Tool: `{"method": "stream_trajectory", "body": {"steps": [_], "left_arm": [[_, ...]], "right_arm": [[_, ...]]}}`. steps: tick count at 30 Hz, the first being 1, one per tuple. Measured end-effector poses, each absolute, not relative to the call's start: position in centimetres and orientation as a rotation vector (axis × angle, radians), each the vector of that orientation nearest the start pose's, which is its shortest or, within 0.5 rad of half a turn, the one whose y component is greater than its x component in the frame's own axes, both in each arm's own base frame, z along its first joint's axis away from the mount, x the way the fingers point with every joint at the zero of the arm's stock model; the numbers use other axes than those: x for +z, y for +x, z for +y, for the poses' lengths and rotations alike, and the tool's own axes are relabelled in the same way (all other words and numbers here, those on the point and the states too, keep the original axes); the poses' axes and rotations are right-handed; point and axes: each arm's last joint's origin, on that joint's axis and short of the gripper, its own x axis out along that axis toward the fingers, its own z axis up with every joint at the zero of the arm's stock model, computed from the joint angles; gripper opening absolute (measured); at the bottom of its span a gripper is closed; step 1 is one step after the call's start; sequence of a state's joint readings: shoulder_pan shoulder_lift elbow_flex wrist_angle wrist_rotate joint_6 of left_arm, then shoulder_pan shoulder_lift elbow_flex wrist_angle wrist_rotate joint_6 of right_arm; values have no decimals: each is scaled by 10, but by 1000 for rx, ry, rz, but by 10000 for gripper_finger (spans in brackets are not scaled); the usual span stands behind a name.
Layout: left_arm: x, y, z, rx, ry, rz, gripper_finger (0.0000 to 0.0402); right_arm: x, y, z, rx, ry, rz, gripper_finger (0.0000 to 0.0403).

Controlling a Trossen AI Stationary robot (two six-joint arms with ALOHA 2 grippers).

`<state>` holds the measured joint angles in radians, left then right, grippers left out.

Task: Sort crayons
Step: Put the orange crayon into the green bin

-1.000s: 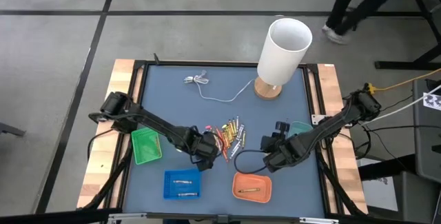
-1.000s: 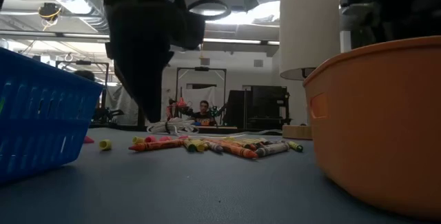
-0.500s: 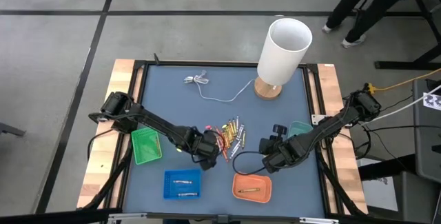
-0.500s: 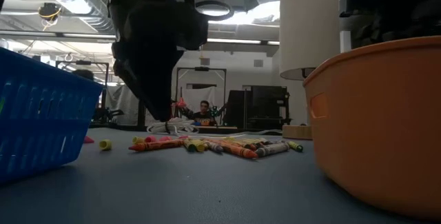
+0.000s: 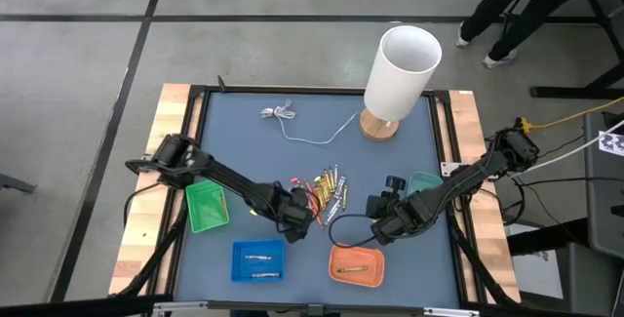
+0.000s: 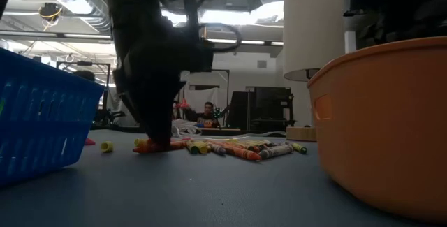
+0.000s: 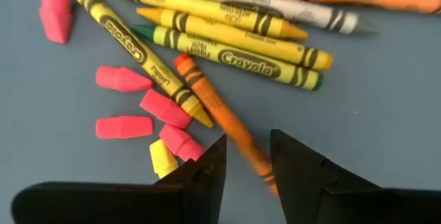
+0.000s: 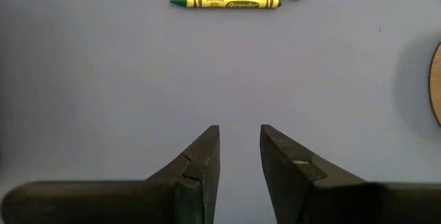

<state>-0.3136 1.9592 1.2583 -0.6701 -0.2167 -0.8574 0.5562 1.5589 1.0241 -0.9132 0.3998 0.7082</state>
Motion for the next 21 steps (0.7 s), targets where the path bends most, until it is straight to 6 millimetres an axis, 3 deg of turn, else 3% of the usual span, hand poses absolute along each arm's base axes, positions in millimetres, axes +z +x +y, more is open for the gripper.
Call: {"method": "stream_trajectory", "body": {"steps": [11,21], "left_arm": [[137,350,-107,474,-369,1254,95],[137,350,-107,470,-373,1259,35]], "right_arm": [[201,235,133,-318,-55,1221,101],[201,236,133,-317,-52,1218,101]]}}
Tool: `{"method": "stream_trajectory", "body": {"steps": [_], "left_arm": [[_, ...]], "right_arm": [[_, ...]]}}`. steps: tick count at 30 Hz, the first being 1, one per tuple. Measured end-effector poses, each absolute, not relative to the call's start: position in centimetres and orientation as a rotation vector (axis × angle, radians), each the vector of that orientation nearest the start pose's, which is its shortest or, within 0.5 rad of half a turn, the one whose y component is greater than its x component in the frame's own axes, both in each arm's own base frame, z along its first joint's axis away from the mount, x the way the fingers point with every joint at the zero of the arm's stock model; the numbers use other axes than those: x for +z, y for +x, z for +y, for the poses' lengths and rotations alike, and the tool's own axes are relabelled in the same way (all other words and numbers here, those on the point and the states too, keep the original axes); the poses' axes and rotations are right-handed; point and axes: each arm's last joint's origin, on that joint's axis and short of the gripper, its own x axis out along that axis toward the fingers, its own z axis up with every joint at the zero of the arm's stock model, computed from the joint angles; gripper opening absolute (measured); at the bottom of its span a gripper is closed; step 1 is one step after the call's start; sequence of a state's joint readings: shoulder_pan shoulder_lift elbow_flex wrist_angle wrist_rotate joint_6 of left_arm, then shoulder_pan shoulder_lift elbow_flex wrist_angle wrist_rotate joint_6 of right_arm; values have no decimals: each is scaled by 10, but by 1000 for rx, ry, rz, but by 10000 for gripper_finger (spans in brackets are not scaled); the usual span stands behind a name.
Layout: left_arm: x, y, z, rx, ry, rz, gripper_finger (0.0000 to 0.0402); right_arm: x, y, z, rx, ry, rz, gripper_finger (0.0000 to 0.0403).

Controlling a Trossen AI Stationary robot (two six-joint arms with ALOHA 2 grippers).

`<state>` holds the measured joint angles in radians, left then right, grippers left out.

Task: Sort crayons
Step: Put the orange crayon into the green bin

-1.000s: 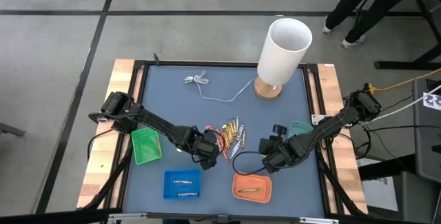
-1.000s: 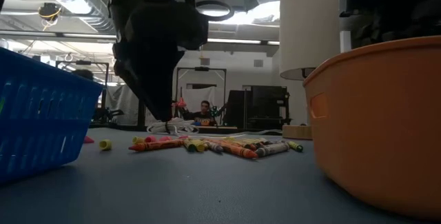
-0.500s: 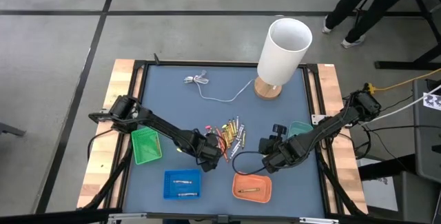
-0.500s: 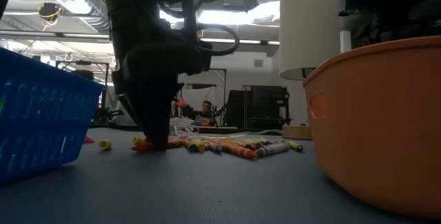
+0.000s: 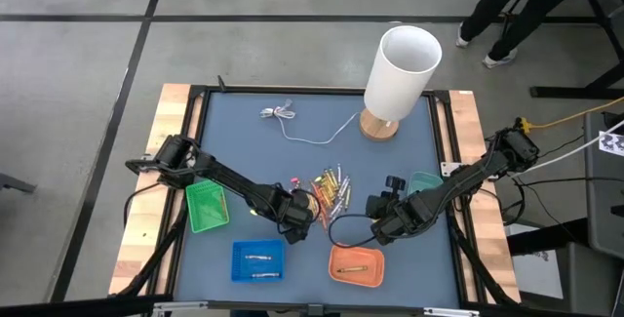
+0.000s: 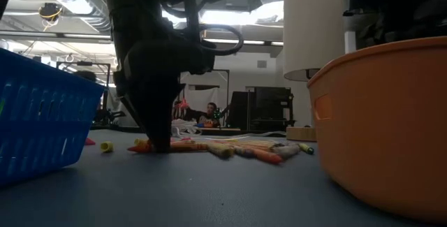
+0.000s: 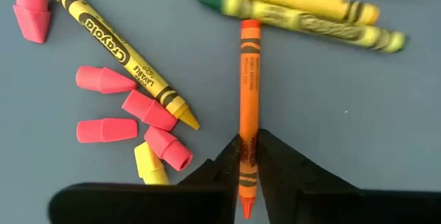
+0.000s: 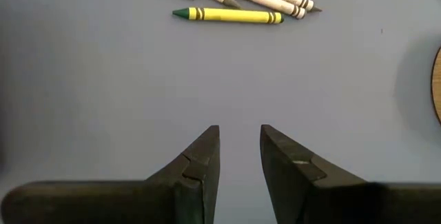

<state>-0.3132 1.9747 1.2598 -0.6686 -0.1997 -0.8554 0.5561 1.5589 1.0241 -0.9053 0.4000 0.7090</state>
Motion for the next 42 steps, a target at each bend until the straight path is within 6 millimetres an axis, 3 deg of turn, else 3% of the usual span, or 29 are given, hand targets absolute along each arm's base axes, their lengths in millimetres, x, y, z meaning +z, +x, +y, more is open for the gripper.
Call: {"method": "stream_trajectory", "body": {"steps": [12,21,32,42], "left_arm": [[142,349,-105,436,-335,1258,8],[180,335,-101,404,-326,1231,7],[245,277,-96,454,-321,1305,7],[270,218,-118,673,-366,1373,7]], "right_arm": [[202,241,136,-297,-14,1168,101],[203,245,139,-280,15,1130,101],[204,248,140,-297,14,1072,101],[204,249,139,-321,-3,1050,101]]}}
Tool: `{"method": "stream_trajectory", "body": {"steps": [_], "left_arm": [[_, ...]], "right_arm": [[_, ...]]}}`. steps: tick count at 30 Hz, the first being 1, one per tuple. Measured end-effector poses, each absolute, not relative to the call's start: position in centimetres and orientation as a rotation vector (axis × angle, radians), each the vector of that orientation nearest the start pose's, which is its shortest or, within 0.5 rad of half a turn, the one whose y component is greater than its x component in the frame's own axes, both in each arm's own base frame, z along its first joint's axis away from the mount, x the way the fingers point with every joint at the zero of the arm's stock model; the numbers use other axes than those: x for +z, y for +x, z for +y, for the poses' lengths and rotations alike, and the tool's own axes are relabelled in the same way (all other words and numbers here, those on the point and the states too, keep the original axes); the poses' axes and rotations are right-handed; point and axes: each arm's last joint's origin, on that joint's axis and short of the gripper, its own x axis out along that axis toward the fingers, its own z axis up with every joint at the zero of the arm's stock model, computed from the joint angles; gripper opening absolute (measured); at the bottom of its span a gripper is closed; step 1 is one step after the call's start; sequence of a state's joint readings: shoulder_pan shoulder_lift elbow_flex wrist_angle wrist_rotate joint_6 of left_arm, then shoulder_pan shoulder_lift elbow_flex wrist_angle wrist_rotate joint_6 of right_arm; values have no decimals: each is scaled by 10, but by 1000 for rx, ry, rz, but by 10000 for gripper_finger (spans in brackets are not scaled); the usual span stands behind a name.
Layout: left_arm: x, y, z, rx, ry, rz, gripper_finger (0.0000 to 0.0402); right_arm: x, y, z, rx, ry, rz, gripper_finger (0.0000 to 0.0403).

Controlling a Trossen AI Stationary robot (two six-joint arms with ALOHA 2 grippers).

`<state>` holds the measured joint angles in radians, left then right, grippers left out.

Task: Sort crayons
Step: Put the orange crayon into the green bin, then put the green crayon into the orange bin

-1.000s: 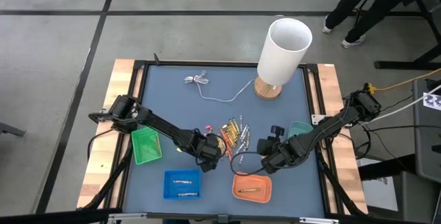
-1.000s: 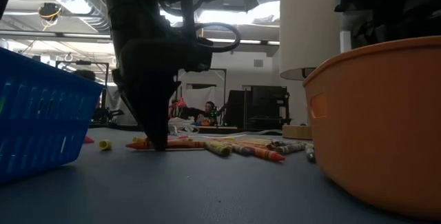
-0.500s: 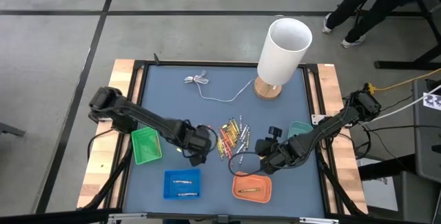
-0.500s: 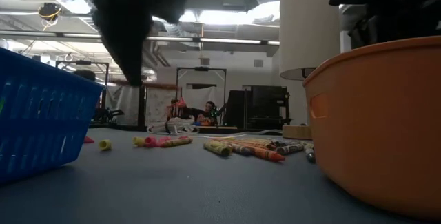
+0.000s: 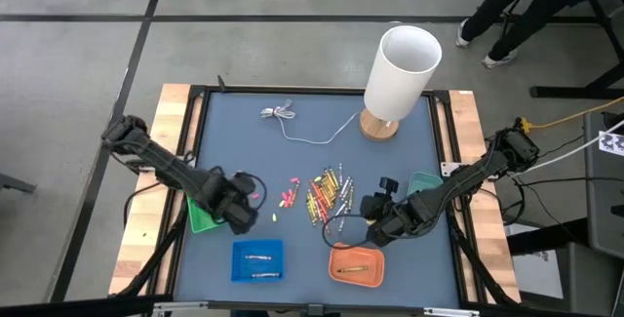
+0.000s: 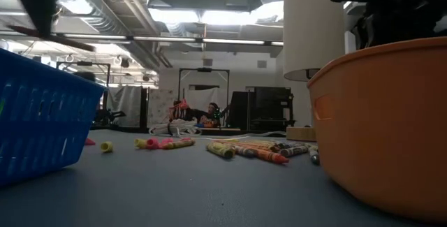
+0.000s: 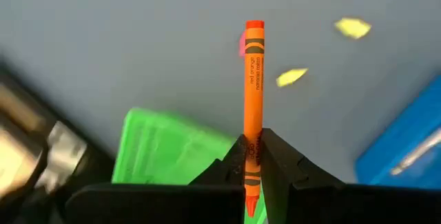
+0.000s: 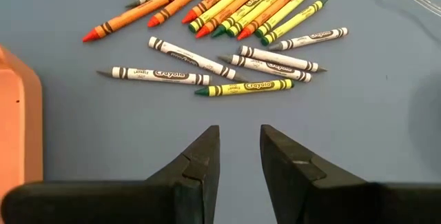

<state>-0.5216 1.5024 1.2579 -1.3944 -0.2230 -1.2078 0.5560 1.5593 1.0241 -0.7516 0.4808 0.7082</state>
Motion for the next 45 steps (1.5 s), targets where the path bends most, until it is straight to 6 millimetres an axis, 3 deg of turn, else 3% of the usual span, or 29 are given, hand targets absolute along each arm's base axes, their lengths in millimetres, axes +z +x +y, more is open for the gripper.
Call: {"method": "stream_trajectory", "body": {"steps": [4,10,19,25,33,45], "left_arm": [[270,201,-133,783,-407,1358,7],[252,177,-151,943,-501,1296,7],[223,150,-157,1129,-542,1217,7],[213,144,-154,1145,-504,1220,9],[200,142,-150,1147,-502,1221,31],[198,141,-150,1145,-497,1223,74]], "right_arm": [[204,249,139,-321,-3,1049,101],[205,249,139,-321,0,1044,101],[209,259,144,-297,68,934,101],[212,263,144,-389,98,823,101],[213,263,143,-435,159,796,101],[213,263,143,-436,161,796,101]]}}
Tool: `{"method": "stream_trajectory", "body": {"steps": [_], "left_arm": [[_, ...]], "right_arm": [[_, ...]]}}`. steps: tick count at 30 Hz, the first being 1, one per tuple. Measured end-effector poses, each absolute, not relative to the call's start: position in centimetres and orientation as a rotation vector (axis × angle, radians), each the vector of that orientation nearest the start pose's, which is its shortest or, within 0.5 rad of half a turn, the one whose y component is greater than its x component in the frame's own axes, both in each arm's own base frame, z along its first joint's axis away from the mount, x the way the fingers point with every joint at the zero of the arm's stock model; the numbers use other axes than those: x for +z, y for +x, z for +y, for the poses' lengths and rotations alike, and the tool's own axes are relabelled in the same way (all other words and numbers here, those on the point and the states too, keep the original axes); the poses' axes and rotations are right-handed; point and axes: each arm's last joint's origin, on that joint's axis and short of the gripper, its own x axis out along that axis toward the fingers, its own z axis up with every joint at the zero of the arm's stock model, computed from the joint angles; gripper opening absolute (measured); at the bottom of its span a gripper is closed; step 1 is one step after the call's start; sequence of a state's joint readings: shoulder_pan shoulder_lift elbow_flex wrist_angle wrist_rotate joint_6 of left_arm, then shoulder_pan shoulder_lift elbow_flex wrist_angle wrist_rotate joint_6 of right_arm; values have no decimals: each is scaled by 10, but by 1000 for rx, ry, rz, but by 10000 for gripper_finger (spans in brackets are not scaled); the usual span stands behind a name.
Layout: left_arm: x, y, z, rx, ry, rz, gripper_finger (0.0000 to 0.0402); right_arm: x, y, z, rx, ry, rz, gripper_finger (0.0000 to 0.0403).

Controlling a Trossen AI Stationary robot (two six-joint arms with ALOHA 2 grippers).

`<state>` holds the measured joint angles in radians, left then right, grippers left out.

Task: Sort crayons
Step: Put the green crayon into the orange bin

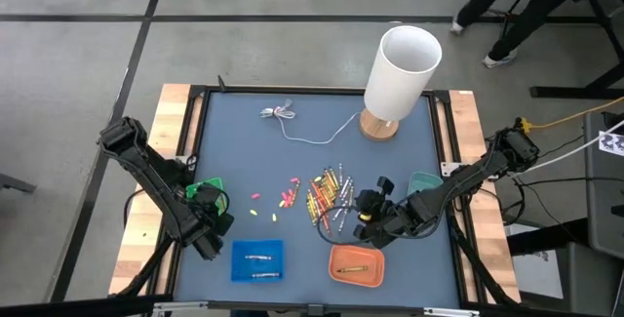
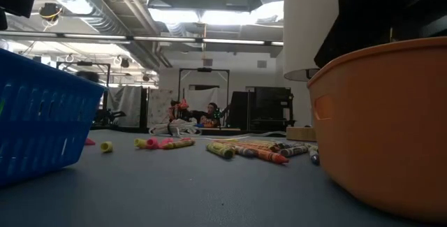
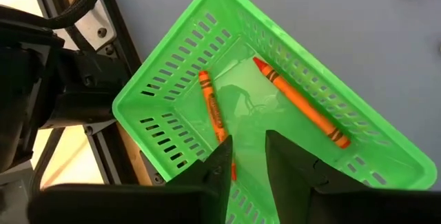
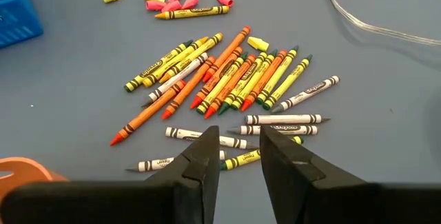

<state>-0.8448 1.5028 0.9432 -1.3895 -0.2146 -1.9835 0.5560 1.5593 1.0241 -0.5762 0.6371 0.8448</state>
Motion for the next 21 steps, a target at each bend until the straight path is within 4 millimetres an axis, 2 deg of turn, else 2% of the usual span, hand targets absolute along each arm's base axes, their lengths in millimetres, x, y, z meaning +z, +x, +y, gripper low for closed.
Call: {"method": "stream_trajectory", "body": {"steps": [9,16,21], "left_arm": [[198,143,-152,1129,-518,1220,85],[198,143,-152,1129,-518,1220,85],[197,144,-152,1121,-529,1219,85]], "right_arm": [[213,263,142,-467,156,767,101],[214,266,135,-567,257,702,101],[200,278,123,-652,311,716,101]]}}
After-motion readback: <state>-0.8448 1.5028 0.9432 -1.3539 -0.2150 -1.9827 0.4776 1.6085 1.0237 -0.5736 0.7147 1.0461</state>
